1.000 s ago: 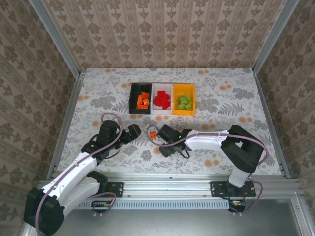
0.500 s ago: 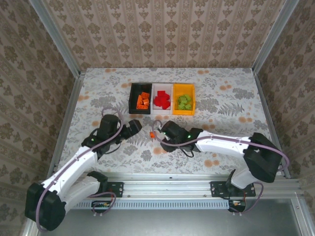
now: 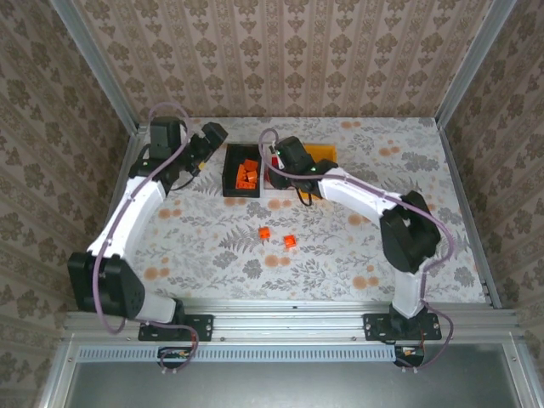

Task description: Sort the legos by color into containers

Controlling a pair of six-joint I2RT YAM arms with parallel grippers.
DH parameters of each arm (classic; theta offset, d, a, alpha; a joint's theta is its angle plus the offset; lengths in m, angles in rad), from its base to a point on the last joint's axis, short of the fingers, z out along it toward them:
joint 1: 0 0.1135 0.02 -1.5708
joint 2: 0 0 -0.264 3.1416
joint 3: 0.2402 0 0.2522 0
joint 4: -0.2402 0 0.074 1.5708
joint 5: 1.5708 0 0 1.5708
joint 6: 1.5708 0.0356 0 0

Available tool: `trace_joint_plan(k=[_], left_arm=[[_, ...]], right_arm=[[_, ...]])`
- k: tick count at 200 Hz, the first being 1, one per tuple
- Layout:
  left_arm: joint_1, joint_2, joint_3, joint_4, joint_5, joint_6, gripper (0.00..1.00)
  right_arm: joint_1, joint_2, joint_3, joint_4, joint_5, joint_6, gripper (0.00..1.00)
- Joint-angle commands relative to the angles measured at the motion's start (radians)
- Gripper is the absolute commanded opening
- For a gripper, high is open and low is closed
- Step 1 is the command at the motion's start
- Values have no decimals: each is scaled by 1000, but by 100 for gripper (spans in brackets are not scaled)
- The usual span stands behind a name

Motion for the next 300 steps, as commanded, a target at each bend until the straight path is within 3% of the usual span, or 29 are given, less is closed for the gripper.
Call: trace_joint_plan(k=[1, 62, 90, 120, 149, 168, 207, 256, 300], left_arm=[[55, 59, -10, 14, 115, -67, 100], [115, 203, -11, 15, 287, 14, 100], [119, 253, -3, 33, 390, 9, 99], [119, 245, -9, 42, 410, 14, 99], [119, 228, -18, 49, 414, 15, 99], [118, 221, -24, 52, 414, 9, 99], [88, 193, -39, 68, 413, -2, 98], [-103, 202, 22, -93, 306, 130, 95], [-239, 215, 115, -331, 19, 258, 94]], right_arm=[[-17, 85, 75, -88, -43, -8, 32], [-43, 256, 269, -173, -44, -37, 34], [-47, 308, 346, -201, -25, -53, 39], [-47, 287, 352, -204, 5, -69, 54], [-41, 209, 311, -178, -5, -66, 57], [-26, 100, 221, -134, -3, -53, 57], [35, -178, -143, 9, 64, 31, 59], [9, -455, -494, 40, 180, 92, 59], [2, -641, -714, 138, 237, 153, 62]])
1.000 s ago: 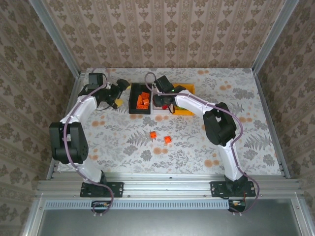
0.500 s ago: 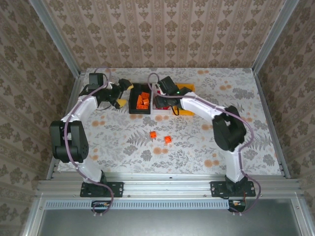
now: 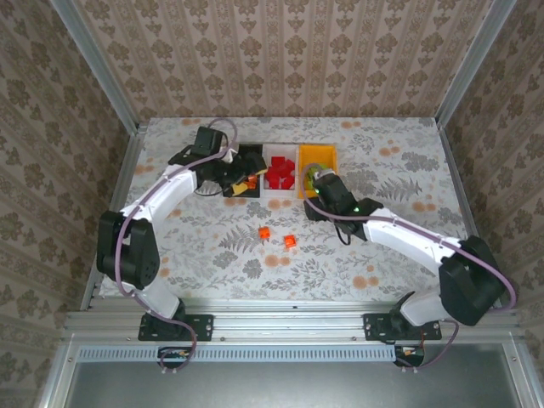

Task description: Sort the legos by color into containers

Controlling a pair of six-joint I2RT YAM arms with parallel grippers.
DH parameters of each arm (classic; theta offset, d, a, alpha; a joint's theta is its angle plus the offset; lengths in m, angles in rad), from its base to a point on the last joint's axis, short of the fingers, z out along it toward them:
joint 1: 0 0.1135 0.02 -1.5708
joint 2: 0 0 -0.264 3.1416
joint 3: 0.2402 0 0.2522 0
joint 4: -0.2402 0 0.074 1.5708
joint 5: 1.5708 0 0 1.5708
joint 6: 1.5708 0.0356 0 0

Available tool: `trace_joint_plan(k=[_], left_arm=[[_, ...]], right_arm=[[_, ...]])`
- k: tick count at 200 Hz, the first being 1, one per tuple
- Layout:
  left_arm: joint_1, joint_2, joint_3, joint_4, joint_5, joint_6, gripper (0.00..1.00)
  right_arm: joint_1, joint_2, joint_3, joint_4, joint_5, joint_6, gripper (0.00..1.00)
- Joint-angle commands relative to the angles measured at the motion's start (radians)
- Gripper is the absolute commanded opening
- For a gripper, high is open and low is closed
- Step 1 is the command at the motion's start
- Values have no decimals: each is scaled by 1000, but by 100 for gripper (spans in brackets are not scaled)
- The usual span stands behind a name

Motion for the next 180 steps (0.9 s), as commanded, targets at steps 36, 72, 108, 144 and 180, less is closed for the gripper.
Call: trace_joint_plan(k=[36, 72, 108, 144, 180], left_arm=[[-205, -37, -44, -208, -393, 59, 95], [-352, -73, -157, -222, -642, -57, 93], [-436, -36, -180, -255, -709, -137, 89], [-463, 90, -127, -249, -666, -163, 83], [-464, 147, -99, -226, -701, -177, 78]], right_arm=[[-1, -152, -170, 183, 94, 65, 66], [-1, -201, -260, 296, 67, 123, 66], [-1, -236, -321, 352, 64, 162, 66], [-1, -264, -337, 356, 51, 178, 66], [-1, -282, -344, 360, 50, 180, 66]])
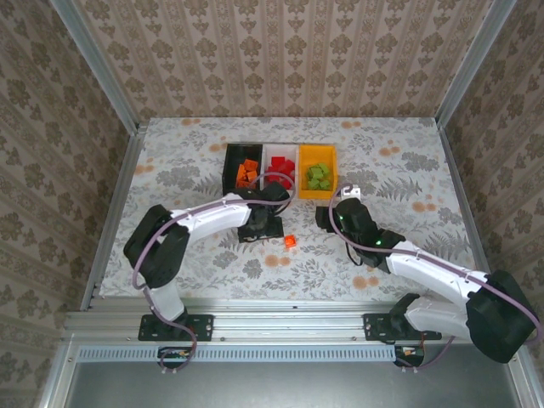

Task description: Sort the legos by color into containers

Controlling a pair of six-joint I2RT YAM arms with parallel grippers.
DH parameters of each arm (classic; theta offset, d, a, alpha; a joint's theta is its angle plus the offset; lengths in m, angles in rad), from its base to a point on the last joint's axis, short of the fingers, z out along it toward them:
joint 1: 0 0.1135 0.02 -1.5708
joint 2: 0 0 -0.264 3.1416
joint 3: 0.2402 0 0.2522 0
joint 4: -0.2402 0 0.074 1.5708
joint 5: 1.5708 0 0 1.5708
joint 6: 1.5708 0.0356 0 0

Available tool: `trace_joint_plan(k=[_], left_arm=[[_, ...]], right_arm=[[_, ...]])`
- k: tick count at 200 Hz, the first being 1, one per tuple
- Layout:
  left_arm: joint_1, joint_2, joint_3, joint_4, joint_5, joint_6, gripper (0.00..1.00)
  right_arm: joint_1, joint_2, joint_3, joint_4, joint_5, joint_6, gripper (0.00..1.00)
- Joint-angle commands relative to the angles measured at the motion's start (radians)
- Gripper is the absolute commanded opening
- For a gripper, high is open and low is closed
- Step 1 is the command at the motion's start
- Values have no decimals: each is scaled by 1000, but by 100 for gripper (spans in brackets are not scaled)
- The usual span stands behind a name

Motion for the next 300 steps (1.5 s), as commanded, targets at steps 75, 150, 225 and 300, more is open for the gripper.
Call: trace_joint_plan(k=[75, 150, 225, 300], left_arm=[[33, 108, 61, 61, -28, -7, 62], [37, 114, 30, 95, -9, -9, 43], [30, 102, 25, 87, -12, 0, 34], [30, 45, 112, 9, -51, 60, 33]], right_arm=[[-1, -17, -13, 33, -9, 17, 65], [-1, -14, -11, 33, -7, 15, 64], [-1, -20, -11, 32, -8, 14, 64], [-1, -21, -12, 32, -6, 13, 64]])
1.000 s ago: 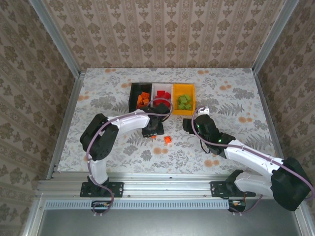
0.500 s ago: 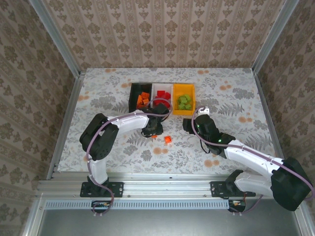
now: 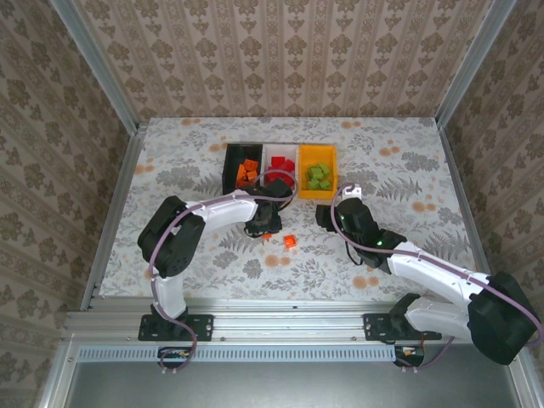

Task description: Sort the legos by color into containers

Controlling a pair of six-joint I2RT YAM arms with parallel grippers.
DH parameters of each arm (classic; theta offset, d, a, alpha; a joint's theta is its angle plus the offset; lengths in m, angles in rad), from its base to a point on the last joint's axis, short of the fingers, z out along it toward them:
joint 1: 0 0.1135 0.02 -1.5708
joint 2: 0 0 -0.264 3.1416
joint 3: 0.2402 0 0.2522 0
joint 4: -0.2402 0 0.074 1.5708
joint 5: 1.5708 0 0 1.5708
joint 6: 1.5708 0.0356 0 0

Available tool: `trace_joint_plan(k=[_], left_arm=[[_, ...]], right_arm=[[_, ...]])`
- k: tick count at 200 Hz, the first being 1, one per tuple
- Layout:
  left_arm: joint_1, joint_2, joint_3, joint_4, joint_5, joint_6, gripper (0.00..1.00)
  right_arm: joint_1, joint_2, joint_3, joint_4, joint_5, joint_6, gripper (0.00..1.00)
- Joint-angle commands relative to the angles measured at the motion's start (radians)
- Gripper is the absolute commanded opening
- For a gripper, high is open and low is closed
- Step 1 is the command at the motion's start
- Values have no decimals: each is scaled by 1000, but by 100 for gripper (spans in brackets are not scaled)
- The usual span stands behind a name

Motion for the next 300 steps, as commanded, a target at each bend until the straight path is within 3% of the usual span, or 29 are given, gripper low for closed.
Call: trace_joint_plan(k=[1, 25, 69, 121, 165, 187, 229, 248, 269, 300], left_arm=[[3, -53, 67, -75, -35, 56, 33], [46, -75, 145, -126, -50, 121, 33], [210, -62, 326, -189, -49, 251, 33], [338, 166, 644, -257, 7, 368, 34], [393, 320, 783, -272, 2, 346, 34], [396, 337, 791, -242, 43, 346, 39], [386, 277, 777, -259, 49, 355, 70], [375, 193, 733, -231, 48, 369, 78], [289, 79, 640, -187, 51, 365, 82], [150, -62, 376, -53, 73, 270, 85]], right_arm=[[-1, -14, -11, 22, -3, 4, 64], [-1, -10, -11, 22, -1, 2, 64], [-1, -10, -13, 25, 6, -1, 64], [-1, -7, -11, 25, 8, -6, 64], [-1, -8, -11, 24, 12, -8, 64], [-1, -5, -11, 24, 11, -9, 64], [-1, 1, -8, 24, 4, -8, 64], [-2, 3, -10, 27, 2, -8, 64], [-1, 7, -8, 28, 5, -8, 64], [-1, 1, -13, 18, 45, 8, 64]])
